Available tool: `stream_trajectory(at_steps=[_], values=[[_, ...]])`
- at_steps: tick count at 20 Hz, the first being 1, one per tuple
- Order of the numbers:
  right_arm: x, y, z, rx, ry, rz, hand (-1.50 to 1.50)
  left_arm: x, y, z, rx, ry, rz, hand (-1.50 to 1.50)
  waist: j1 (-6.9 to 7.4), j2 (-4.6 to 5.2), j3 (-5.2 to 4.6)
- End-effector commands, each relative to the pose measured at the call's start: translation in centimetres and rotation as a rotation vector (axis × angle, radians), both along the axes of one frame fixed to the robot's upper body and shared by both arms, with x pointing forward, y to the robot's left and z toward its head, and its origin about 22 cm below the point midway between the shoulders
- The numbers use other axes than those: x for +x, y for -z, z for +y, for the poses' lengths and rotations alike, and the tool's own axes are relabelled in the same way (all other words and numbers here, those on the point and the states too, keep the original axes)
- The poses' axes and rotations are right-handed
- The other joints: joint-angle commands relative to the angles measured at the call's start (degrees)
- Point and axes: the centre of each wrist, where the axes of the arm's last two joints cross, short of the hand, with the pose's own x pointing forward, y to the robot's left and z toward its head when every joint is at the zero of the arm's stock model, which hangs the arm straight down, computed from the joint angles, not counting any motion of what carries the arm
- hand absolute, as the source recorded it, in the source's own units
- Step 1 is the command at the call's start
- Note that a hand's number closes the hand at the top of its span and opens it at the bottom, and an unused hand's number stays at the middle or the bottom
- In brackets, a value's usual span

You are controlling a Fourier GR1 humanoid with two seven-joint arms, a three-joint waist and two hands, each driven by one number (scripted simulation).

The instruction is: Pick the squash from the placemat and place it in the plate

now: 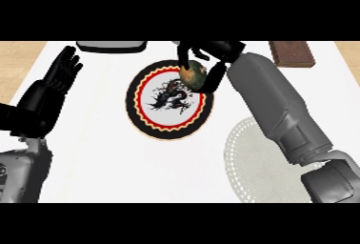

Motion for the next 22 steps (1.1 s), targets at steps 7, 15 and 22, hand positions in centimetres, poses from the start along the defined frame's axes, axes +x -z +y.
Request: stream_trajectory(at_steps=[7, 15, 22], values=[[-1.6, 3.2, 5.1, -0.114, 0.065, -0.048, 1.50, 1.1, -0.8, -1.1, 0.011, 0.024, -0.016, 0.00, 2.41, 0.64, -0.03], [-2.8, 7.5, 3.7, -0.135, 0.146, 0.098, -1.50, 1.5, -0.8, -3.8, 0.001, 0.092, -0.016, 0.00, 4.79, 0.89, -0.01], [-3.4, 8.6, 3.5, -0.004, 0.110, 0.220, -1.50, 0.9, -0.3, -3.8, 0.002, 0.127, -0.026, 0.00, 7.56, 1.23, 0.01]])
